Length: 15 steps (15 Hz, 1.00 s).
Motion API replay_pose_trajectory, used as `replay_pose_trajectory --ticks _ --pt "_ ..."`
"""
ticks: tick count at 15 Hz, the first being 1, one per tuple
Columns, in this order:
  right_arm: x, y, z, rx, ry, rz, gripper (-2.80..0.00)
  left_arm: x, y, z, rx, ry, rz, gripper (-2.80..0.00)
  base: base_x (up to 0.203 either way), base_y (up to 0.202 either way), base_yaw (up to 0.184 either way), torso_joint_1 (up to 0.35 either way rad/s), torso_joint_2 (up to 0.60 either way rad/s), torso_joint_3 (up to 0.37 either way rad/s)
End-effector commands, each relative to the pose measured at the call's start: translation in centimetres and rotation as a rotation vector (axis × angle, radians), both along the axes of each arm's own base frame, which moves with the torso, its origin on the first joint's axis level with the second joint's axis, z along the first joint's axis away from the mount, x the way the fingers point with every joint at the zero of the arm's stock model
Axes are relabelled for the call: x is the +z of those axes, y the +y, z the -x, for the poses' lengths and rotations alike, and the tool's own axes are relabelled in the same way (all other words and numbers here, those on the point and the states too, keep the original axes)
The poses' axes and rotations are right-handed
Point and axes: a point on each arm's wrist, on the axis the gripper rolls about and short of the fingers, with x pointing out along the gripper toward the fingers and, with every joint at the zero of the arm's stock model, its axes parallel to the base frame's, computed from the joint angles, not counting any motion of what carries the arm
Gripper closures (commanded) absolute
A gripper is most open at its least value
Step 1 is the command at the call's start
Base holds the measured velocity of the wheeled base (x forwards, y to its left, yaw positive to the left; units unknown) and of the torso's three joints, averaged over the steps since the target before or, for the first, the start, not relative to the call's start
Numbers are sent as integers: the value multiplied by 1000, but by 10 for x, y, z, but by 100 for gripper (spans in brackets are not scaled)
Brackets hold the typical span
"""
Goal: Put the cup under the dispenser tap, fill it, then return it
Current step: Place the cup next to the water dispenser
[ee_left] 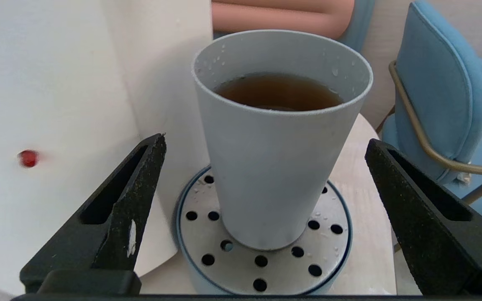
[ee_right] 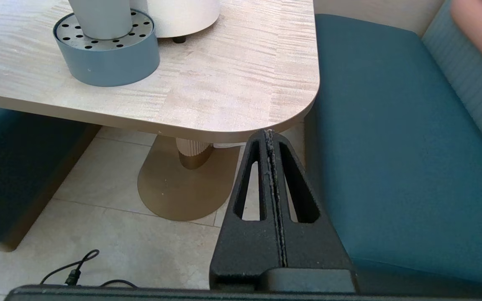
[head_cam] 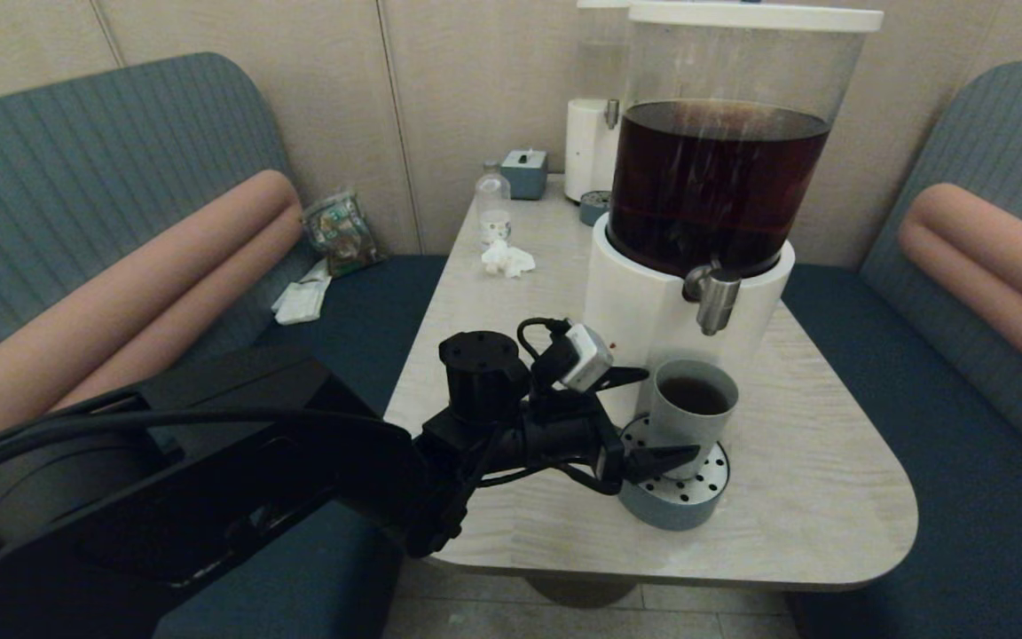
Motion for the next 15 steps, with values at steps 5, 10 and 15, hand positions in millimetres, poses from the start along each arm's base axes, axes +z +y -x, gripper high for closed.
replay_pose_trajectory --ticks 5,10,15 --pt "0 0 0 1 -2 1 0 -6 -11 -1 -11 -3 9 -280 0 0 0 0 0 0" --pt "0 0 0 1 -2 1 0 -4 -16 -2 -2 -3 45 -280 0 0 0 0 0 0" --pt "0 0 0 1 -2 1 0 -6 -18 -4 2 -3 47 -280 0 0 0 0 0 0"
